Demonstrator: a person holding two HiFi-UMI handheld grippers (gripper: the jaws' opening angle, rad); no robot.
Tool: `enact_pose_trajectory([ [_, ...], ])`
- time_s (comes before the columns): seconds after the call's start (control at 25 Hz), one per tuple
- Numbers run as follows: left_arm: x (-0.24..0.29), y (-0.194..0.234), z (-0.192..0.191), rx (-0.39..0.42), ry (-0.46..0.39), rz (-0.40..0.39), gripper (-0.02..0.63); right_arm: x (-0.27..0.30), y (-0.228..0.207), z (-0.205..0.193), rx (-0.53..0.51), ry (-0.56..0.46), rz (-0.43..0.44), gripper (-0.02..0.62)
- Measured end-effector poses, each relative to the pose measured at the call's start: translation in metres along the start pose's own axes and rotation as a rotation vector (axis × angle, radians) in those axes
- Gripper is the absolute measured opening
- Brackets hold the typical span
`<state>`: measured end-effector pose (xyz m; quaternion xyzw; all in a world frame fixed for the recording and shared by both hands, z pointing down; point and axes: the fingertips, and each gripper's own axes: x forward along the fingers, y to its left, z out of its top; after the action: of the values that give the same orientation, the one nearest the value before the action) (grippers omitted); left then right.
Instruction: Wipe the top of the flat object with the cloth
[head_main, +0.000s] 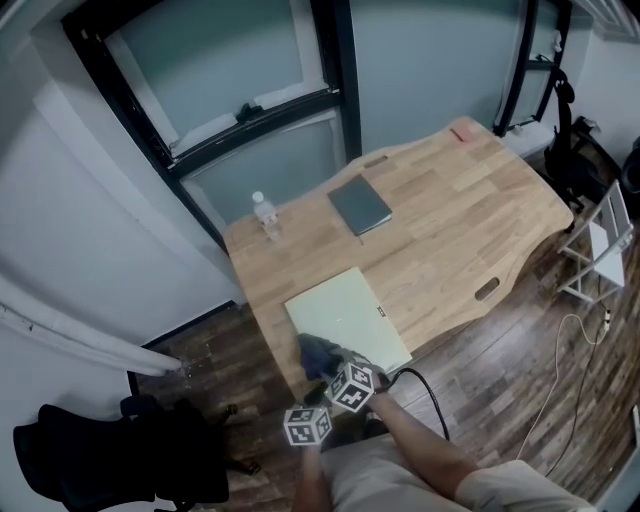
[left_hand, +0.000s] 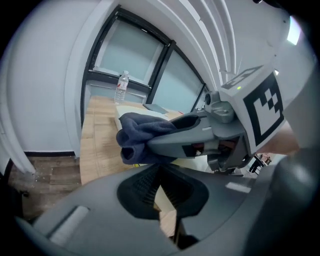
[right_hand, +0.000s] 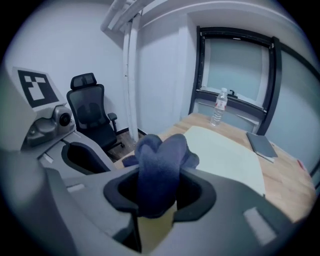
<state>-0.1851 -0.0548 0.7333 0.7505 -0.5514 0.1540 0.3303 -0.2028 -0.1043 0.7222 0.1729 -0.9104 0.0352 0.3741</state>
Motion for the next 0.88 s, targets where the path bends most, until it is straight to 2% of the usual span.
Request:
enact_pose_trajectory([
  [0.16, 0.001, 0.0, 0.002, 0.007, 0.009, -0.004, 0.009, -0.008, -0.002, -0.007, -0.013, 0.003, 0.035, 0.146],
  [0.36, 0.002, -0.001, 0.002, 0.023, 0.024, 0.002, 0.009, -0.017, -0.018, -0.018, 0.05, -0.003, 0.007, 0.146],
  [0.88, 0.007, 0.0, 0.007, 0.013, 0.019, 0.013, 0.009, -0.06, -0.102, -0.072, 0.256, 0.04, -0.217, 0.146],
])
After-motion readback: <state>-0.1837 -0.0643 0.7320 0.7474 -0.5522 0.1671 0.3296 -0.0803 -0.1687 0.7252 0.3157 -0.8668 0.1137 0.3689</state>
